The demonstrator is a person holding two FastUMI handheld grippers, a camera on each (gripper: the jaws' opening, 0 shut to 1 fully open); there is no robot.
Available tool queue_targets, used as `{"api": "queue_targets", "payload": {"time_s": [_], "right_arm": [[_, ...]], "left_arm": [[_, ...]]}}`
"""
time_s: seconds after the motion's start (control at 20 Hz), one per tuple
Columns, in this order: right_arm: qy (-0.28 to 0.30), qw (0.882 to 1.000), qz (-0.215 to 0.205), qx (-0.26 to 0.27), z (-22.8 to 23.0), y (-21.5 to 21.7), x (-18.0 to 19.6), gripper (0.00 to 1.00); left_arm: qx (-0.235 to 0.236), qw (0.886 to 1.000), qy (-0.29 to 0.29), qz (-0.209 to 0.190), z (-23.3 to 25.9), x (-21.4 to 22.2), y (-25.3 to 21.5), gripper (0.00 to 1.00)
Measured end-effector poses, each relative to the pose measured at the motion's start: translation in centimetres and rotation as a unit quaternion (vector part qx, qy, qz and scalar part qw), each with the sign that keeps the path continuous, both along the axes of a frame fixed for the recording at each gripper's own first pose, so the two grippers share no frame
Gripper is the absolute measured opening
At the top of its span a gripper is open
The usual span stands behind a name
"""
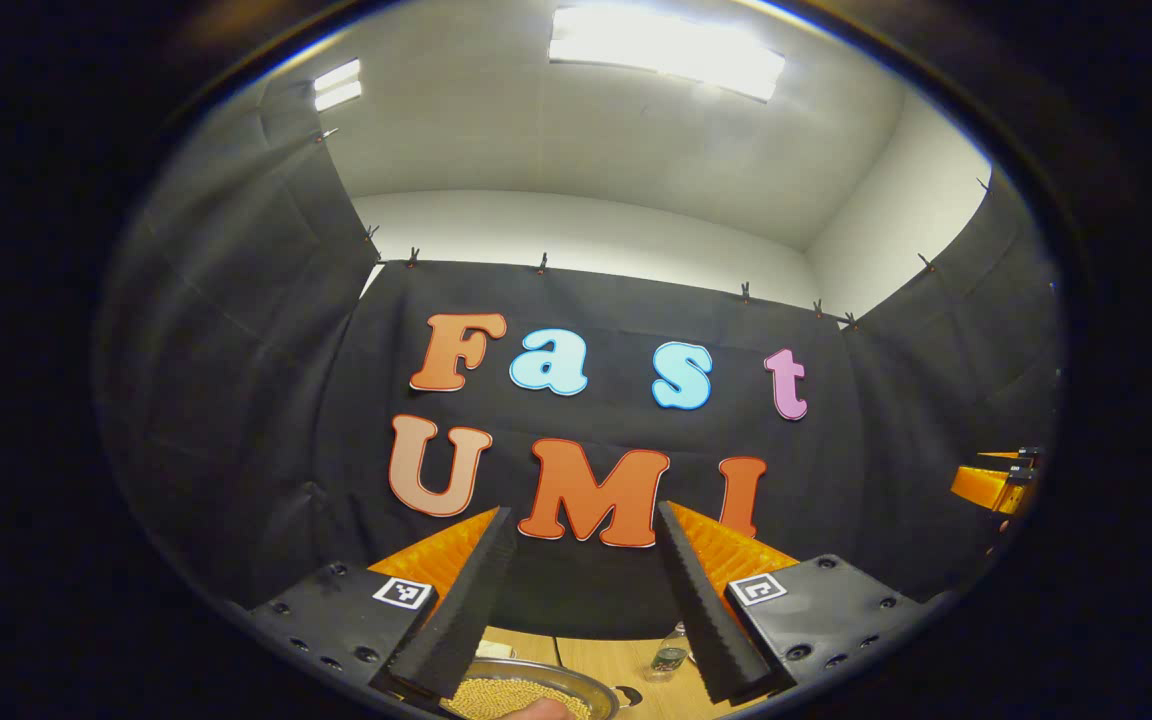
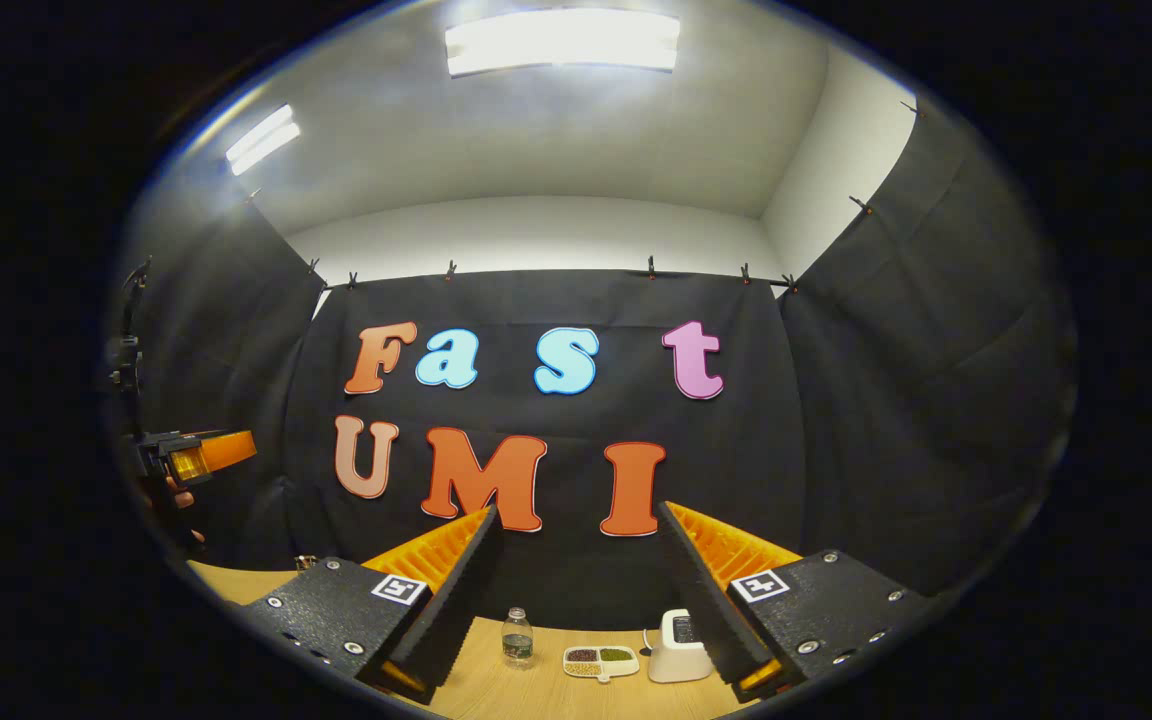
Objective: First push the handle of the pot to place it horizontally, then grasp the pot with both hands and set it on the induction cooktop.
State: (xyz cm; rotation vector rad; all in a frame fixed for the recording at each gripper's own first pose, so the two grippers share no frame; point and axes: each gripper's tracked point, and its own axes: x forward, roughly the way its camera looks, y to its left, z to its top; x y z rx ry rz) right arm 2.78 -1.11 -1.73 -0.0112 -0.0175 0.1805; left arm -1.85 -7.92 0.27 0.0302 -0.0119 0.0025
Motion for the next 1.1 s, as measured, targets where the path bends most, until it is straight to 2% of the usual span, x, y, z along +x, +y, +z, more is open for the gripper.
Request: {"api": "queue_targets", "payload": {"time_s": [0.1,0.35,0.4,0.45,0.5,0.55,0.7,0.75,0.8,0.9,0.95,1.0,1.1], "right_arm": [[0.001,1.0,0.0,0.0,-0.2,0.0,0.0,0.95],[0.001,1.0,-0.002,0.005,0.3,0.1,0.0,0.95],[-0.001,1.0,-0.001,0.006,0.5,0.2,0.0,0.95],[-0.002,1.0,0.0,0.006,0.5,0.5,0.1,0.95],[-0.003,1.0,0.003,0.004,0.5,0.8,0.0,0.95],[-0.004,1.0,0.005,0.001,0.3,1.1,0.1,0.95],[-0.003,1.0,0.01,-0.01,-0.3,1.8,0.2,0.95],[-0.003,1.0,0.012,-0.01,-0.3,1.9,0.2,0.95],[-0.003,1.0,0.013,-0.01,-0.5,1.9,0.2,0.95],[-0.001,1.0,0.013,-0.007,-0.8,1.8,0.4,0.95],[0.0,1.0,0.013,-0.005,-1.0,1.6,0.3,0.95],[0.001,1.0,0.015,-0.002,-1.2,1.5,0.4,0.95],[0.004,1.0,0.017,0.006,-1.5,1.2,0.6,0.95]], "left_arm": [[0.0,1.0,0.001,-0.003,0.0,0.0,-0.3,0.89],[0.007,1.0,0.01,-0.014,-0.4,0.0,-1.1,0.95],[0.007,1.0,0.013,-0.015,-0.5,0.1,-1.1,0.92],[0.005,1.0,0.014,-0.017,-0.5,0.1,-1.2,0.96],[0.006,1.0,0.014,-0.018,-0.4,0.2,-1.1,0.89],[0.007,1.0,0.013,-0.016,-0.4,0.0,-1.0,0.95],[0.005,1.0,0.013,-0.016,-0.5,-0.1,-0.8,0.95],[0.004,1.0,0.012,-0.017,-0.5,0.0,-0.8,0.89],[0.003,1.0,0.011,-0.017,-0.5,-0.1,-0.9,0.92],[0.002,1.0,0.01,-0.017,-0.8,-0.1,-1.1,0.89],[0.0,1.0,0.011,-0.019,-1.1,-0.1,-1.4,0.92],[0.001,1.0,0.012,-0.021,-1.3,0.0,-1.7,0.89],[0.007,1.0,0.014,-0.021,-1.5,0.1,-2.1,0.92]]}}
